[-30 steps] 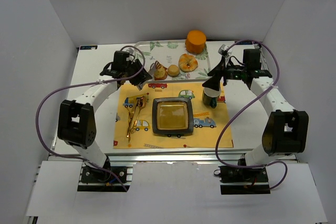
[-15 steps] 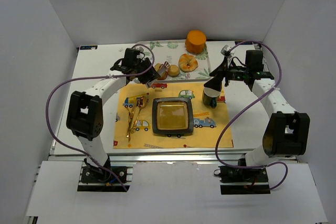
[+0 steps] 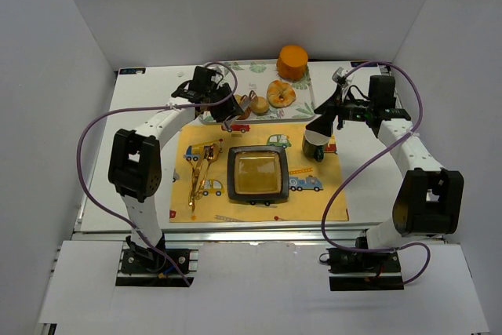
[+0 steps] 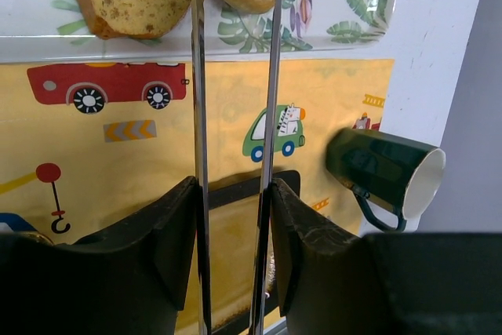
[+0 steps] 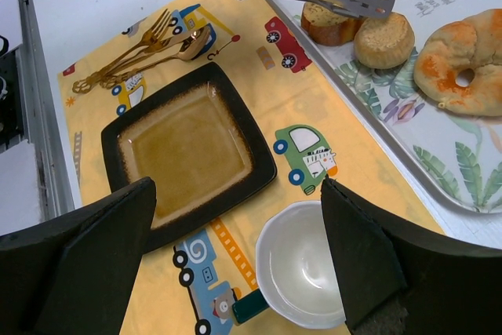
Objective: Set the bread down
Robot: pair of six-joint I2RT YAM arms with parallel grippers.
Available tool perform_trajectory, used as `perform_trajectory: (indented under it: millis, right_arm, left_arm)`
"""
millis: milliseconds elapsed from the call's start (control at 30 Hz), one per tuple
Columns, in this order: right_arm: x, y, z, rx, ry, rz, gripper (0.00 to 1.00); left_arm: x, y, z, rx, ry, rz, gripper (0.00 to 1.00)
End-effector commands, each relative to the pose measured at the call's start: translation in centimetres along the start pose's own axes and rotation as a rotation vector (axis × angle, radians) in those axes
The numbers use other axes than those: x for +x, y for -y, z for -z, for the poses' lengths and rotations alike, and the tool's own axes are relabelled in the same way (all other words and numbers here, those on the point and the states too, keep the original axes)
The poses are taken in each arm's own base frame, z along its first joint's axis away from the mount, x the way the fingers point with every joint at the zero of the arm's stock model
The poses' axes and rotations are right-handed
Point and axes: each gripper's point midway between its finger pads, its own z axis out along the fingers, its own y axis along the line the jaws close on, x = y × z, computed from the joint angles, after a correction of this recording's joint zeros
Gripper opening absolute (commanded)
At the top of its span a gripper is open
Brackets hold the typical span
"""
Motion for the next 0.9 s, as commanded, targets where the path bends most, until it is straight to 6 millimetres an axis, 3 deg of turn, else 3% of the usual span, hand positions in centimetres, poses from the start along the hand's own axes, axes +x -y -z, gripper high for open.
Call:
perform_trajectory:
  millis: [0,367,867]
  right_arm:
    - [-1.2,-0.8,0.5,-0.015,0.035,0.038,0.89]
    - [-1.2,-0.9,0.5,-0.022,0.044,0.030,0.89]
    - [-1.2,-0.9,0.6,-0.024,0.050,0.035,0.89]
  left_arm:
    - [-0.3,0.8,0.7,-0.005,-0.009,-0.041,0.50]
    - [0.3,0.0,1.9,-0.066,-0.045,-0.079,0.51]
    - [0.4,2.3,1.4,0.052,-0.054,-0.013,0.52]
